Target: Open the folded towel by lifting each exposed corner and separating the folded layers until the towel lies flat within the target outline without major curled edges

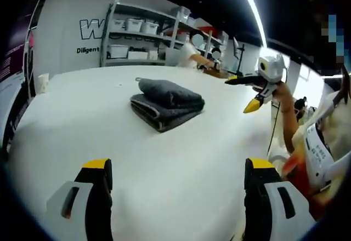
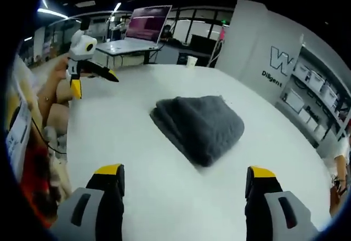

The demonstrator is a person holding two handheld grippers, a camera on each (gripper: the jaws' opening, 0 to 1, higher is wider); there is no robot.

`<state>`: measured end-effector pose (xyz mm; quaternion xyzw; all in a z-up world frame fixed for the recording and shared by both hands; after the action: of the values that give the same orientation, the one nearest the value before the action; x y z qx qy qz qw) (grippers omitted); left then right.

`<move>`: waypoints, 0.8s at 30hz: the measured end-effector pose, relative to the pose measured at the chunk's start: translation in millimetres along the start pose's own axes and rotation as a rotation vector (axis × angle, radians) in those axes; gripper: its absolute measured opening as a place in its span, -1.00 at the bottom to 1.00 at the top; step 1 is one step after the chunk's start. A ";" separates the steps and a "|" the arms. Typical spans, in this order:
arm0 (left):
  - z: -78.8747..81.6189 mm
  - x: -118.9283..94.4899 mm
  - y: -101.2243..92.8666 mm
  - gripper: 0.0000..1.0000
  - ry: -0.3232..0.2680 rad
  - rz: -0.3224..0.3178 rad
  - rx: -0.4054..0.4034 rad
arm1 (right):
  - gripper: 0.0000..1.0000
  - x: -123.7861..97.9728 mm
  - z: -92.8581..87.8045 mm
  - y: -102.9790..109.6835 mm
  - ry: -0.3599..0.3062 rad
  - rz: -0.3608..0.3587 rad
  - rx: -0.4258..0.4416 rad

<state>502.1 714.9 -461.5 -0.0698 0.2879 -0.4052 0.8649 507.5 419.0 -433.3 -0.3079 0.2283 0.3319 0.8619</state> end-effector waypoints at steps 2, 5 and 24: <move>2.5 -7.0 2.0 0.97 -0.020 -0.004 -0.016 | 0.64 15.9 34.3 -4.3 -0.038 0.004 -0.063; 2.1 -7.4 1.3 0.96 -0.026 -0.013 -0.026 | 0.55 28.0 53.8 -2.3 -0.071 0.019 -0.101; -1.6 -7.6 -0.3 0.94 -0.024 -0.037 -0.045 | -0.08 114.8 99.4 3.1 -0.064 -0.018 -0.248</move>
<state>497.2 720.5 -459.4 -0.0995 0.2852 -0.4138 0.8588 601.6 538.2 -432.9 -0.4036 0.1548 0.3594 0.8270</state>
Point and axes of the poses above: the point that each gripper's makers call its tool centre point, and the gripper's own axes: x roughly forward along the fingers, y roughly to its left, z roughly out of its top, the point moved 3 cm from there along -x, roughly backward along the fingers, and after that the axes turned 11 degrees about -x, right-handed, at the moved point
